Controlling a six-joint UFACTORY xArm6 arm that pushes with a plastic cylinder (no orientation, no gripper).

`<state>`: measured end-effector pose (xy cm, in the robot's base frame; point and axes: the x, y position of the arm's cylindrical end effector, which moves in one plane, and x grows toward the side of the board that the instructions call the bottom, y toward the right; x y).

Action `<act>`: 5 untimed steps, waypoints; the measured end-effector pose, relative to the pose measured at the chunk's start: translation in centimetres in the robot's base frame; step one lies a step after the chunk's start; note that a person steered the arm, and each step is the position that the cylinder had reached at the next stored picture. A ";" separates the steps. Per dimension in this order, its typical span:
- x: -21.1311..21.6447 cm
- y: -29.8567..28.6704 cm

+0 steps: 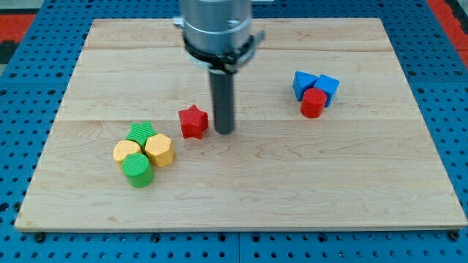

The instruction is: Separate the green blocks from the yellow blocks

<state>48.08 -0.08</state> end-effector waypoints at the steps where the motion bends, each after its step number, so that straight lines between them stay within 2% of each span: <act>1: 1.4 -4.0; 2: 5.2 -4.4; 3: 12.0 -6.3; 4: 12.7 -11.7; 5: 8.3 -14.3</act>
<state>56.41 -14.40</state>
